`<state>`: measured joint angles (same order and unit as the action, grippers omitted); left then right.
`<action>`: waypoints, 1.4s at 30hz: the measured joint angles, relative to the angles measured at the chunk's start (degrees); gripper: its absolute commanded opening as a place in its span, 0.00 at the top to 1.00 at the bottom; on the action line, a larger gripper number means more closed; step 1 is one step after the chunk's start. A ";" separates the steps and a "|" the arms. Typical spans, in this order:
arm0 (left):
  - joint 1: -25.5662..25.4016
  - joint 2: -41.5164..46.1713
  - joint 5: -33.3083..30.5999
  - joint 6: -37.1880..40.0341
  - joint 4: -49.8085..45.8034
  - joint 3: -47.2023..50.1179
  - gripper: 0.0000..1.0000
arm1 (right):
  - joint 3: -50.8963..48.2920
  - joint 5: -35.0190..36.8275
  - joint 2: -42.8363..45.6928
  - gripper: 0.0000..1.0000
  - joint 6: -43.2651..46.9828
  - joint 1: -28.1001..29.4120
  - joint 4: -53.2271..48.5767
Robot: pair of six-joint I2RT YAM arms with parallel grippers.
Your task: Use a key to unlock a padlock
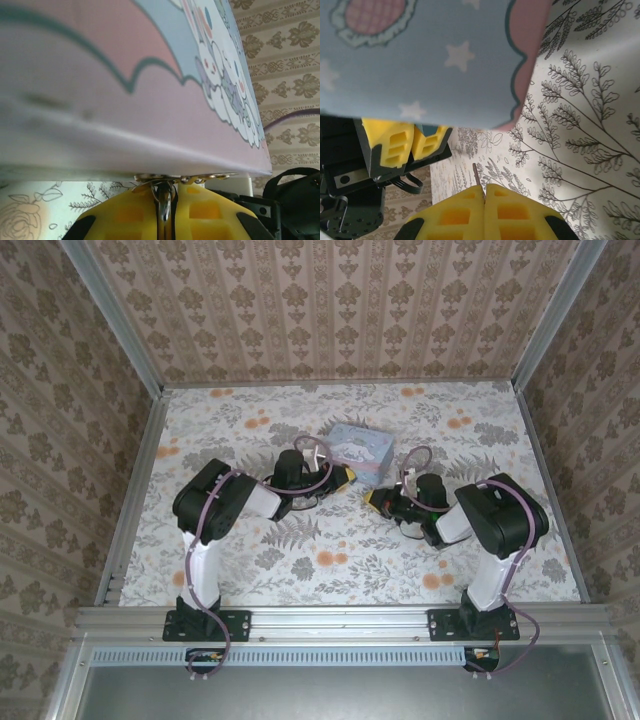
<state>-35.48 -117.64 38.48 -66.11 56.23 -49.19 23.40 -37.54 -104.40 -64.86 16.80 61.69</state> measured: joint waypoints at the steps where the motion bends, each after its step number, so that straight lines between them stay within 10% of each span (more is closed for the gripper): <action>1: 0.00 0.02 0.35 -0.20 -0.13 0.00 1.00 | 0.00 0.17 0.00 1.00 -0.22 0.20 0.28; 42: -0.09 0.02 2.03 -2.97 -0.50 -0.04 1.00 | 2.08 7.41 2.56 1.00 -3.32 2.23 -0.46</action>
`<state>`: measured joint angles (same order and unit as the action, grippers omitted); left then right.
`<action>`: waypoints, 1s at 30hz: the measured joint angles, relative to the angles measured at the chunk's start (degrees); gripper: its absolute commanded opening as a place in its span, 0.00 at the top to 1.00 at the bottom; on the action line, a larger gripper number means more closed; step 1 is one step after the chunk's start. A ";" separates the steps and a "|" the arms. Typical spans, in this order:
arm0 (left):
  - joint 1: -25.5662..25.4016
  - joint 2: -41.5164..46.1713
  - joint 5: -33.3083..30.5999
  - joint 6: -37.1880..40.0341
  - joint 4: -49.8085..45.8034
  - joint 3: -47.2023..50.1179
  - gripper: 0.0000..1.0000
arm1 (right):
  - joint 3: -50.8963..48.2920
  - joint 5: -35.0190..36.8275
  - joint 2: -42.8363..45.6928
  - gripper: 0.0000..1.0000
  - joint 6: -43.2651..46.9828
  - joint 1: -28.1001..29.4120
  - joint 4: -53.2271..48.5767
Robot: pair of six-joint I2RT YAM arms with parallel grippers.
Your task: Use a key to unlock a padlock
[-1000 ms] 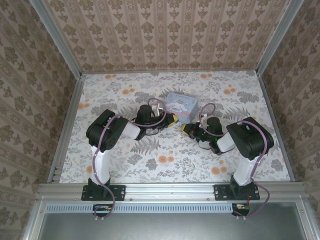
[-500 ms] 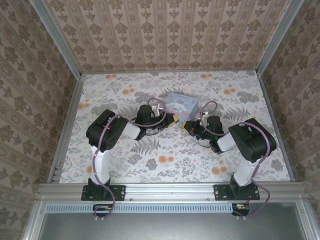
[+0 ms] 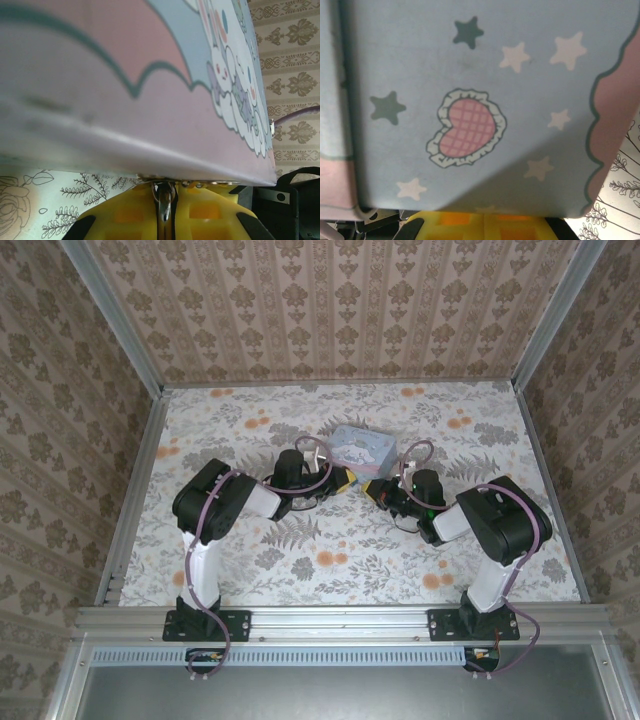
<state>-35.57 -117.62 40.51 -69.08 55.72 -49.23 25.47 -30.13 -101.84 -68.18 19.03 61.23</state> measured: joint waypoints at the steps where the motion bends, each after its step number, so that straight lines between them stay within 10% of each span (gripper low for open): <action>1: 0.00 0.00 -0.04 0.00 0.00 0.00 1.00 | 0.07 -0.02 -0.15 1.00 -0.04 0.00 0.02; 30: -0.76 0.00 -0.42 -0.37 -0.04 -0.90 1.00 | -0.04 0.22 0.76 1.00 0.68 0.44 -4.96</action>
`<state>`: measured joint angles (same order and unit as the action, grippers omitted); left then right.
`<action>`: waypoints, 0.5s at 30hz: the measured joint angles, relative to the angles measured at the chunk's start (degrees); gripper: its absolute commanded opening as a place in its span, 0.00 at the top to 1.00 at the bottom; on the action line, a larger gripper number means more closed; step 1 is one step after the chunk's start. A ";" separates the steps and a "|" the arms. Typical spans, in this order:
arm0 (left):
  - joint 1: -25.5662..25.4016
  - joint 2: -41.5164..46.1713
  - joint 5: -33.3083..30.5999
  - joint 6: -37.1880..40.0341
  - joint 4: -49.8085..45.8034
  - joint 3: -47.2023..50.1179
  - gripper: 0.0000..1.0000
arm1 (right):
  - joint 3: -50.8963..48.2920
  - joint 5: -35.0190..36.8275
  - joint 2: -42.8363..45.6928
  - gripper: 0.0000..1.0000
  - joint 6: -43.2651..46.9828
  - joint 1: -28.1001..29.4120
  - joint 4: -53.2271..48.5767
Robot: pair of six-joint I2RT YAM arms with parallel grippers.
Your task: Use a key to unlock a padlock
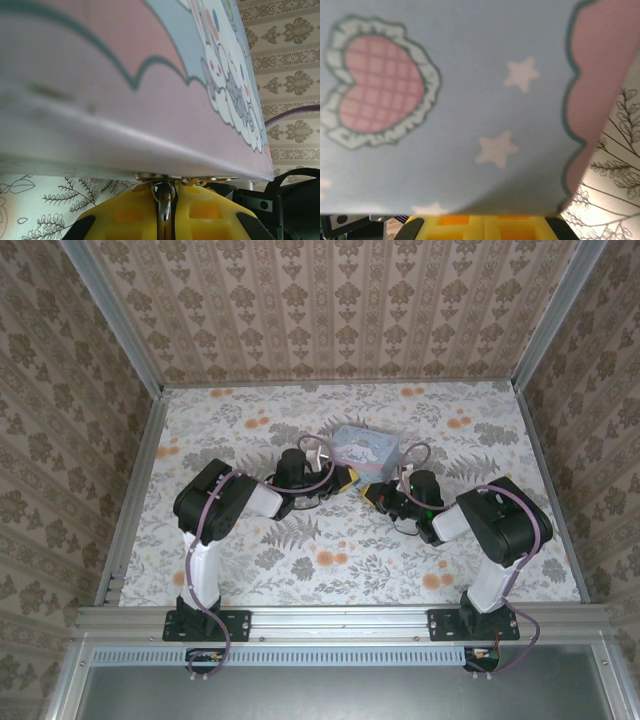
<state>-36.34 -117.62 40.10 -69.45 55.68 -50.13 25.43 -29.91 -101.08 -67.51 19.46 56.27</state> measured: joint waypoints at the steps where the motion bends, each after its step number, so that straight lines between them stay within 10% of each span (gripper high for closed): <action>1: 0.00 0.00 0.00 0.00 0.00 0.00 1.00 | -0.09 0.00 0.07 1.00 0.02 -0.07 -0.17; 15: 0.00 -0.02 0.00 0.00 0.00 0.00 1.00 | -0.13 0.22 3.26 1.00 0.87 -0.57 -3.17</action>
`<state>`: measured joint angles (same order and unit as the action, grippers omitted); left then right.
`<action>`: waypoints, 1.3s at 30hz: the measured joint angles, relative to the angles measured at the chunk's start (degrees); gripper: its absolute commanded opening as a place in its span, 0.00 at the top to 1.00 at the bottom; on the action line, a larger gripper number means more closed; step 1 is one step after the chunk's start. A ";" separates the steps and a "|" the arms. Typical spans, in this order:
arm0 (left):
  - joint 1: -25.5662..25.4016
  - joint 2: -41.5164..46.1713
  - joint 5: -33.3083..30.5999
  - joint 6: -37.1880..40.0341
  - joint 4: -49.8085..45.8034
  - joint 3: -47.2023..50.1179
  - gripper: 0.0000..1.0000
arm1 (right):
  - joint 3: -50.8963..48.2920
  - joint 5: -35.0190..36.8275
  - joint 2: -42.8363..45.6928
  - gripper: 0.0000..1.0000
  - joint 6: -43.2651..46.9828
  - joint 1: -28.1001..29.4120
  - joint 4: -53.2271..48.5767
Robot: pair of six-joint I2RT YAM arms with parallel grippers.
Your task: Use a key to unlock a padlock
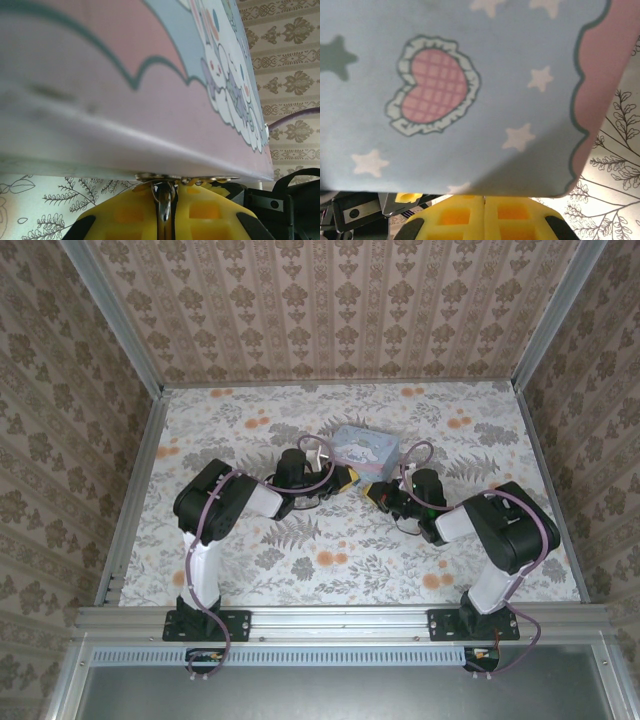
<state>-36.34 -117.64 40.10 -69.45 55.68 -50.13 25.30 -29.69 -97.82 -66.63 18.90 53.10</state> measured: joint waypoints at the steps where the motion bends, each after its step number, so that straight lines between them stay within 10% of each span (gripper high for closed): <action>1: 0.00 0.00 0.00 0.00 0.00 0.00 1.00 | 0.07 0.00 0.09 1.00 0.07 0.00 -0.20; 39: -0.42 -0.02 -0.94 -0.04 0.26 0.00 1.00 | 2.23 0.42 1.68 1.00 0.15 -0.33 -3.63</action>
<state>-36.75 -117.67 39.16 -69.49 55.94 -50.13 27.53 -29.28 -96.14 -66.48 18.57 49.47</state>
